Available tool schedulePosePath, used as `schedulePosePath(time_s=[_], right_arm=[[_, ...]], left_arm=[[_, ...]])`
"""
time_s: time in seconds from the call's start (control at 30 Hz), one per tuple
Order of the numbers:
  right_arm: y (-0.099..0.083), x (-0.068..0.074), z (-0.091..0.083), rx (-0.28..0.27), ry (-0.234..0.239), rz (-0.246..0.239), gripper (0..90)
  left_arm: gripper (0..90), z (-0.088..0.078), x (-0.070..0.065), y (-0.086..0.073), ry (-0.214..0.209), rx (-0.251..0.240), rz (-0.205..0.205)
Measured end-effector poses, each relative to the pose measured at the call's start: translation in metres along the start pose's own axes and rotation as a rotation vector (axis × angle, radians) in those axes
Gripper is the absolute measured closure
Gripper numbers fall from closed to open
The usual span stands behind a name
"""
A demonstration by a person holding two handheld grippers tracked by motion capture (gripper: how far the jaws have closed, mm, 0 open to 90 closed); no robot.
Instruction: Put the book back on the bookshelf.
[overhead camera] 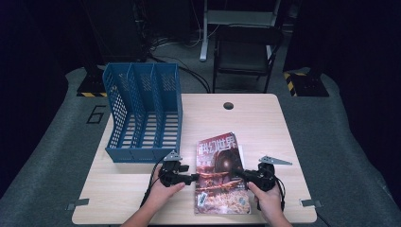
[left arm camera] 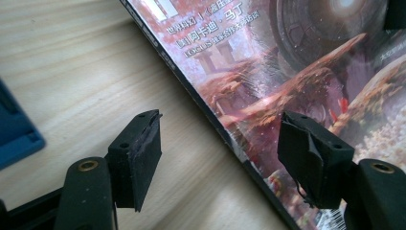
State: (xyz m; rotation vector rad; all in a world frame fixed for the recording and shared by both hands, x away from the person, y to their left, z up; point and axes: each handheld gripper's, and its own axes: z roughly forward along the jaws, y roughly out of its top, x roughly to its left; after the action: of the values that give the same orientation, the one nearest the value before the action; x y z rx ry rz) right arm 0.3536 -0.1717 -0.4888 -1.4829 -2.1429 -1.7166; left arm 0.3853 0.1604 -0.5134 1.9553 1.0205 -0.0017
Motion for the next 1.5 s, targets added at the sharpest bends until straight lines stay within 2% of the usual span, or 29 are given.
schedulePosePath(time_s=[0.03,0.07,0.13,0.2,0.3,0.33,0.37,0.4,0.5,0.53,0.67,0.97,1.0,1.03,1.13,1.17,1.33,1.4,1.43,1.47,1.5], right_arm=[[0.000,0.001,-0.001,-0.007,0.006,-0.005,87.4],[0.000,0.001,-0.001,-0.021,0.009,-0.027,87.4],[0.000,0.005,-0.003,-0.030,0.018,-0.032,87.4],[0.000,0.006,-0.004,-0.032,0.016,-0.033,87.4],[0.001,0.008,-0.005,-0.037,0.017,-0.038,87.3],[0.000,0.008,-0.005,-0.038,0.019,-0.039,87.3],[0.001,0.009,-0.006,-0.040,0.023,-0.041,87.3],[0.001,0.009,-0.006,-0.040,0.023,-0.041,87.3],[0.001,0.010,-0.008,-0.046,0.035,-0.058,87.3],[0.001,0.010,-0.008,-0.048,0.035,-0.064,87.3],[0.002,0.010,-0.008,-0.050,0.043,-0.059,87.2],[0.004,0.010,-0.008,-0.033,0.031,-0.048,87.0],[0.004,0.009,-0.008,-0.033,0.030,-0.052,86.9],[0.005,0.007,-0.007,-0.025,0.025,-0.038,86.2],[0.005,0.003,-0.007,-0.018,0.022,-0.024,85.1],[0.005,-0.002,-0.006,0.002,0.020,0.009,83.8],[0.005,-0.010,-0.005,0.030,0.011,0.032,82.5],[0.004,-0.017,-0.003,0.054,0.022,0.069,80.8],[0.004,-0.017,-0.003,0.054,0.022,0.069,80.8],[0.003,-0.020,-0.001,0.075,0.026,0.080,79.3],[0.003,-0.020,-0.001,0.075,0.026,0.080,79.3]], left_arm=[[31.7,0.000,0.000,0.001,-0.018,0.012,-0.022],[31.7,0.002,0.000,0.001,-0.021,0.005,-0.032],[31.8,0.007,0.001,0.001,-0.043,0.008,-0.068],[32.1,0.008,0.001,0.001,-0.041,0.003,-0.075],[35.0,0.012,-0.001,0.001,-0.062,0.008,-0.086],[35.9,0.012,-0.001,0.002,-0.070,0.014,-0.083],[39.4,0.013,-0.002,0.002,-0.086,0.017,-0.098],[39.4,0.014,-0.002,0.002,-0.086,0.011,-0.087],[45.1,0.015,-0.004,0.003,-0.126,0.012,-0.116],[47.5,0.015,-0.003,0.003,-0.132,0.016,-0.107],[54.8,0.013,-0.003,0.003,-0.129,0.007,-0.131],[63.7,0.006,-0.001,0.006,-0.135,-0.004,-0.117],[65.4,0.005,-0.003,0.006,-0.137,-0.017,-0.132],[68.8,0.004,-0.003,0.006,-0.141,-0.015,-0.124],[70.5,0.002,-0.005,0.007,-0.138,-0.021,-0.117],[72.1,0.001,-0.005,0.007,-0.141,-0.018,-0.112],[74.1,0.001,-0.008,0.008,-0.135,-0.026,-0.121],[75.6,0.000,-0.007,0.009,-0.139,-0.025,-0.133],[75.6,-0.001,-0.007,0.010,-0.139,-0.027,-0.136],[76.8,-0.003,-0.005,0.011,-0.141,-0.030,-0.125],[76.8,-0.003,-0.006,0.011,-0.139,-0.033,-0.141]])
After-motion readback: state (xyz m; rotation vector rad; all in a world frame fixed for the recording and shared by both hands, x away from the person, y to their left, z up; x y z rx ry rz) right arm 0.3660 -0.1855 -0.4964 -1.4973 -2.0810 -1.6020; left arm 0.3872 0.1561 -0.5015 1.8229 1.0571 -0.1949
